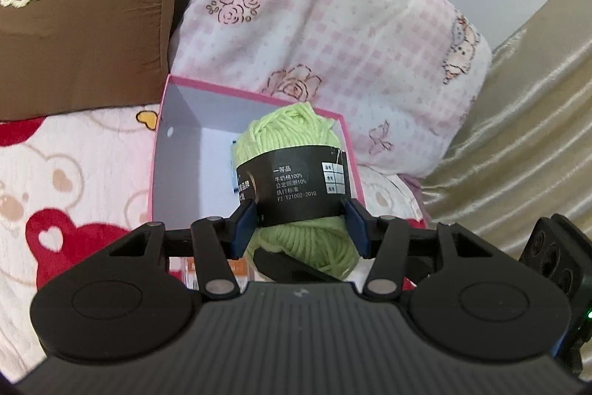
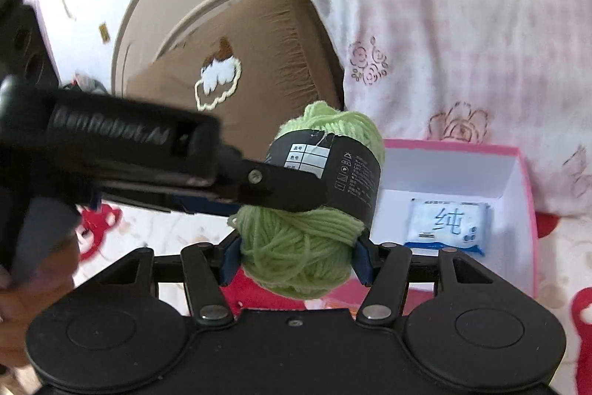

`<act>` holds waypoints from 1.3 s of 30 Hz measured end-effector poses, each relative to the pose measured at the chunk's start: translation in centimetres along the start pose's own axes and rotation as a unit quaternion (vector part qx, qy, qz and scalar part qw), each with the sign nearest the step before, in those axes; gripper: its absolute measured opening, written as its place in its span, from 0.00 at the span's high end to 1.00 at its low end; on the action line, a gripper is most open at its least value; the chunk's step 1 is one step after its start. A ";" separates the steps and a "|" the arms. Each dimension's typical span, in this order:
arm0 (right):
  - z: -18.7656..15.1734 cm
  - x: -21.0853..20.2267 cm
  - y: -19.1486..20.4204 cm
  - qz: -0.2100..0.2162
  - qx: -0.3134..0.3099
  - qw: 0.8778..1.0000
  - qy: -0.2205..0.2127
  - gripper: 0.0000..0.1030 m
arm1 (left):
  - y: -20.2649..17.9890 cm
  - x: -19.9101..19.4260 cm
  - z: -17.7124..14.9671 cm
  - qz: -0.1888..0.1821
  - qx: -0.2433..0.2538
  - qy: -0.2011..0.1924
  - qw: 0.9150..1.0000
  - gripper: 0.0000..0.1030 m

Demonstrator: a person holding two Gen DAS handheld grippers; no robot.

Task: Organize objects
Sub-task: 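Carry the green yarn with the left gripper over the pink box, then lower the yarn into the pink box and open the left gripper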

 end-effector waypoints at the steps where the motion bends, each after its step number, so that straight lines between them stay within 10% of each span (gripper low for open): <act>1: 0.5 0.4 -0.5 0.004 0.000 1.000 0.002 0.39 | -0.1 0.6 0.5 0.003 0.003 0.001 1.000 0.51; 13: 2.2 6.1 -6.5 0.070 0.105 0.992 0.018 0.39 | 1.2 7.4 3.1 0.061 0.008 0.012 0.998 0.49; 39: -1.6 16.4 -12.1 0.029 0.097 0.987 0.127 0.35 | 6.8 18.3 1.9 0.091 -0.018 0.045 0.995 0.51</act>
Point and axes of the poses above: each gripper's, at about its wrist camera, not at the fingertips, and x roughly the way its jaws point, y to its left, z to its top, the point moved 9 cm from there along x, roughly the way its jaws point, and after that the axes turned 4 degrees about z, right-handed, at the moved point
